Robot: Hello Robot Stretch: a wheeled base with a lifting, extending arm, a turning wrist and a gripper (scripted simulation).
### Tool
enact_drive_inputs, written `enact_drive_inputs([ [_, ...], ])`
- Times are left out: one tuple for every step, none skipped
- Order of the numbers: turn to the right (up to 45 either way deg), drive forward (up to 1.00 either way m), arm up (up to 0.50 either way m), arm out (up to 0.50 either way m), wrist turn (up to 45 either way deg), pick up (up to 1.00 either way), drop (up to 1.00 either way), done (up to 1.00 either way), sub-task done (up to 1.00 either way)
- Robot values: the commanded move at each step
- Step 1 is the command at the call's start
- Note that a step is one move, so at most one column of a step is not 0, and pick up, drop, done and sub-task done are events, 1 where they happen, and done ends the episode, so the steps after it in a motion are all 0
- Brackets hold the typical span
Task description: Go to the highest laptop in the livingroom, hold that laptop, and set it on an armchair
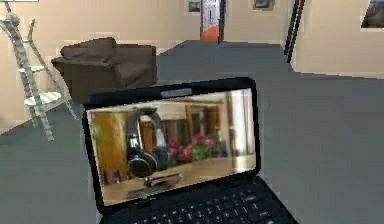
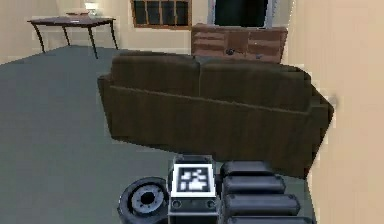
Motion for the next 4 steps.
enact_drive_inputs([
  [-45.0, 0.00, 0.00, 0.00, 0.0, 0.00, 0.00, 0.00, 0.00],
  [-45.0, 0.00, 0.00, 0.00, 0.0, 0.00, 0.00, 0.00, 0.00],
  [-24.0, 0.00, 0.00, 0.00, 0.0, 0.00, 0.00, 0.00, 0.00],
  [0.0, 0.35, 0.00, 0.00, 0.0, 0.00, 0.00, 0.00, 0.00],
])
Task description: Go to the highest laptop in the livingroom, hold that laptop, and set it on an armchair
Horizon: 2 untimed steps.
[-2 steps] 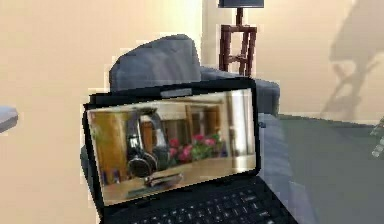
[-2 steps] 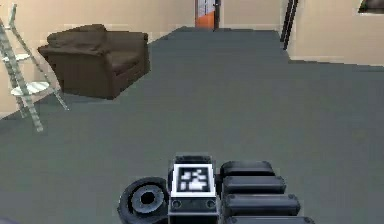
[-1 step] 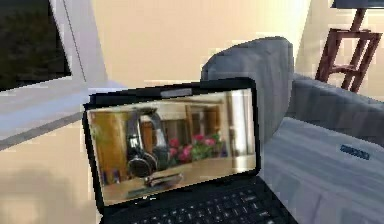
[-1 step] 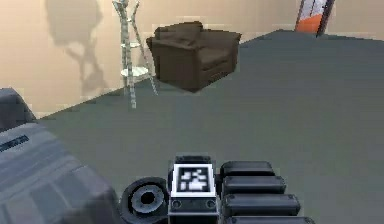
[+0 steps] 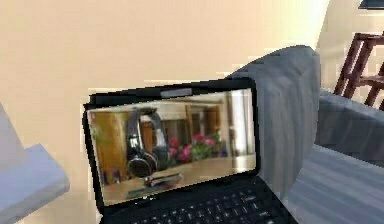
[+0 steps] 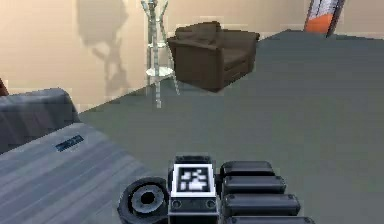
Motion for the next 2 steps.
enact_drive_inputs([
  [45.0, 0.00, 0.00, 0.00, 0.0, 0.00, 0.00, 0.00, 0.00],
  [42.0, 0.00, 0.00, 0.00, 0.0, 0.00, 0.00, 0.00, 0.00],
])
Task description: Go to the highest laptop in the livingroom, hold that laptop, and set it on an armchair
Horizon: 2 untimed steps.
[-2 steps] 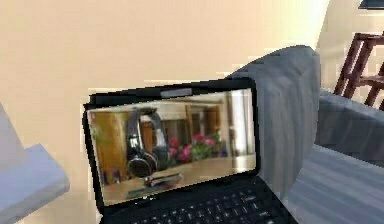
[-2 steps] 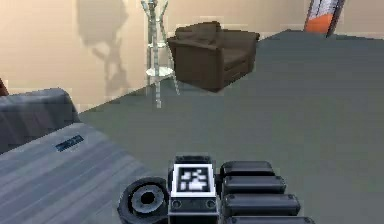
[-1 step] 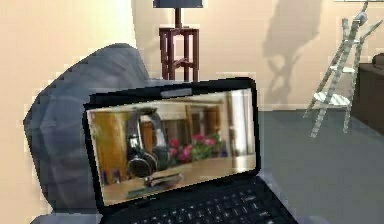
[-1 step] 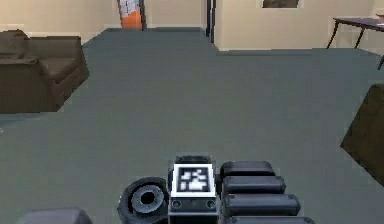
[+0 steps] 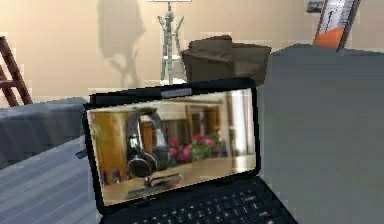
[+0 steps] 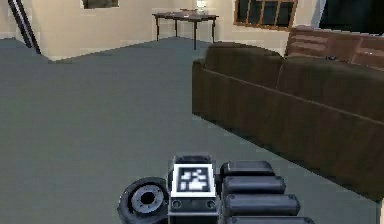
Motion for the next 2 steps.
enact_drive_inputs([
  [-45.0, 0.00, 0.00, 0.00, 0.0, 0.00, 0.00, 0.00, 0.00],
  [-27.0, 0.00, 0.00, 0.00, 0.0, 0.00, 0.00, 0.00, 0.00],
])
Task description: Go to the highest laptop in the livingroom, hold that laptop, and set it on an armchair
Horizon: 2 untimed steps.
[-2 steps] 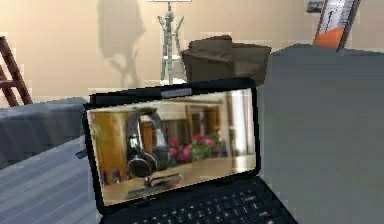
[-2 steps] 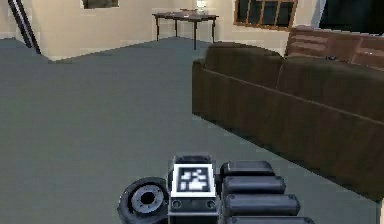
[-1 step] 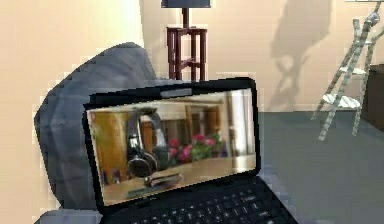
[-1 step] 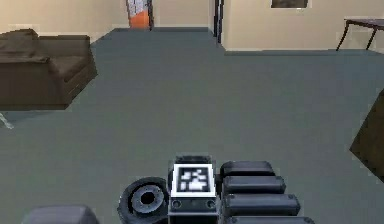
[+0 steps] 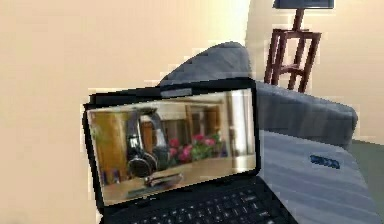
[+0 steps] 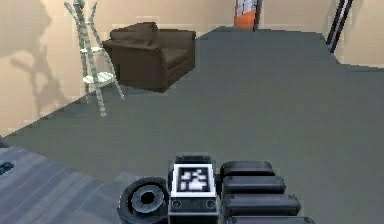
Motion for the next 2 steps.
enact_drive_inputs([
  [-3.0, 0.00, 0.00, 0.00, 0.0, 0.00, 0.00, 0.00, 0.00],
  [45.0, 0.00, 0.00, 0.00, 0.0, 0.00, 0.00, 0.00, 0.00],
])
